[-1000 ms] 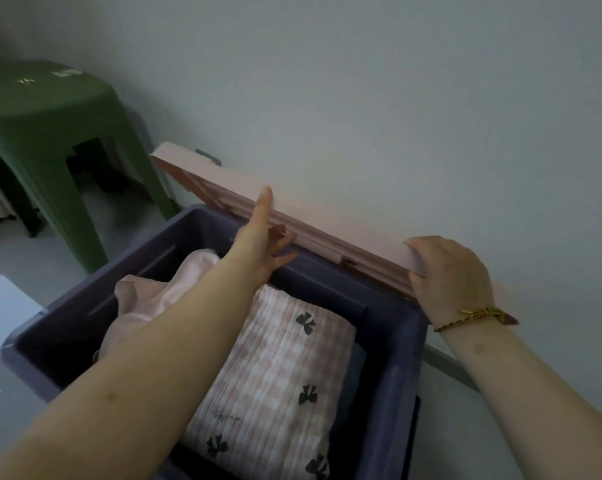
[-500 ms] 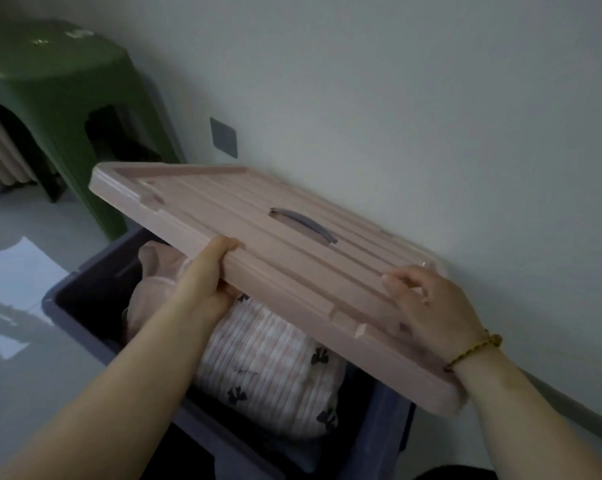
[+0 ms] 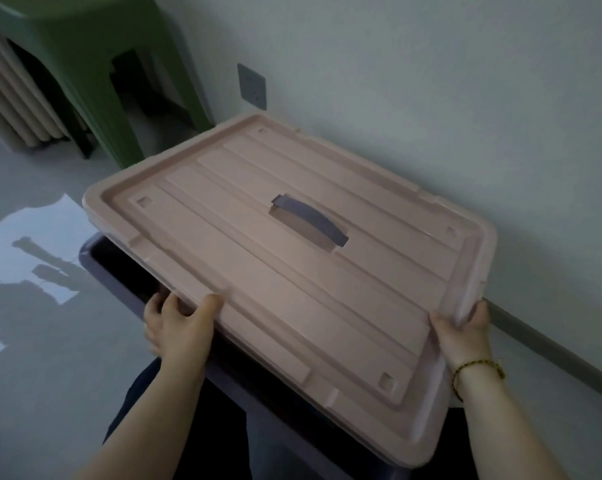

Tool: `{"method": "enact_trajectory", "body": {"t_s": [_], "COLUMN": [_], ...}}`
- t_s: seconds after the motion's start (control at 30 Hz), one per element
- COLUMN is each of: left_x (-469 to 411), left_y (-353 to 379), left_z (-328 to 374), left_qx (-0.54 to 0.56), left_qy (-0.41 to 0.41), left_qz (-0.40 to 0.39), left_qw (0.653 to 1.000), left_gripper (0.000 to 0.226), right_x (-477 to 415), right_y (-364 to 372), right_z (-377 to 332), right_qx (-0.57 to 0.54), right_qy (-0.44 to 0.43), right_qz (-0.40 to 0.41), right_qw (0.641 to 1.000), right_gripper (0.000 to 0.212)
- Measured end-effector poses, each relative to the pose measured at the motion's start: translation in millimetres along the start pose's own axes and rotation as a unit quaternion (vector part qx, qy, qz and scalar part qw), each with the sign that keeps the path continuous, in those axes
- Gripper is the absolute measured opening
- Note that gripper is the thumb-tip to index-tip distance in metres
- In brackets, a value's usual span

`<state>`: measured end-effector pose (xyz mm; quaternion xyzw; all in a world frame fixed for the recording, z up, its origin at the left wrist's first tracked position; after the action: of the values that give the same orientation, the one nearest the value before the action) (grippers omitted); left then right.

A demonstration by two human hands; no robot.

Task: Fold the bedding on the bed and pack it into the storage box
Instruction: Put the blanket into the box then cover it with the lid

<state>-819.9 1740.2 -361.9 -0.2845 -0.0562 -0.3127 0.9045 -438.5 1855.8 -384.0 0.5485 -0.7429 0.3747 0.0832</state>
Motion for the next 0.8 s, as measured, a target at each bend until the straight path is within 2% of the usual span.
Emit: {"method": "enact_trajectory", "body": {"t_s": [0.1, 0.2, 0.23, 0.37, 0.43, 0.57, 0.7, 0.73, 0.8], "left_x": [3.7, 2.8, 1.5, -3.9, -9.5, -20.4, -20.1, -18.6, -13.8], "left_y": [3.1, 7.5, 8.5, 19.3, 26.3, 26.9, 21.7, 22.2, 19.6], "left_z": [-6.3, -9.5, -9.9, -3.9, 5.6, 12.9, 1.5, -1.3, -11.3], "left_qx": [-0.020, 0.007, 0.010, 0.005, 0.018, 0.039, 0.101, 0.110, 0.109], "left_qy": [0.016, 0.039, 0.045, 0.042, 0.050, 0.055, 0.034, 0.022, 0.002], "left_qz": [0.002, 0.018, 0.023, 0.019, 0.019, 0.040, 0.042, 0.038, 0.035], "left_qw": [1.000, 0.999, 0.999, 0.999, 0.998, 0.997, 0.993, 0.993, 0.993], "left_gripper": [0.068, 0.045, 0.045, 0.067, 0.070, 0.059, 0.031, 0.031, 0.045], "right_x": [6.3, 5.7, 5.3, -1.8, -9.4, -18.0, -9.2, -6.5, -1.2], "right_y": [0.0, -5.1, -4.5, -0.7, 1.8, 7.9, 13.4, 13.1, 12.6], "right_z": [3.4, 1.9, 0.1, -11.5, -23.6, -31.8, -17.9, -15.1, -6.4], "right_qx": [-0.043, -0.036, -0.028, -0.013, -0.005, -0.001, 0.010, 0.010, 0.007], "right_qy": [-0.003, -0.017, -0.019, -0.024, -0.034, -0.045, -0.055, -0.056, -0.056], "right_qz": [-0.004, 0.013, 0.015, 0.016, 0.017, 0.005, -0.002, 0.001, 0.003], "right_qw": [0.999, 0.999, 0.999, 0.999, 0.999, 0.999, 0.998, 0.998, 0.998], "right_gripper": [0.073, 0.070, 0.069, 0.068, 0.067, 0.066, 0.067, 0.068, 0.069]}}
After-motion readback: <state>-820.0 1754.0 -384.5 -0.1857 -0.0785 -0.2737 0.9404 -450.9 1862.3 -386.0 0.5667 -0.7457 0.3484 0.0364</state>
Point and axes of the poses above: each hand's wrist, its own x-axis away from the middle knuckle, its own y-axis out of the palm, z = x × y, the point moved 9 cm from there along -x, towards the middle knuckle, and after that the axes turned 8 degrees about y, right-handed, at the moved point
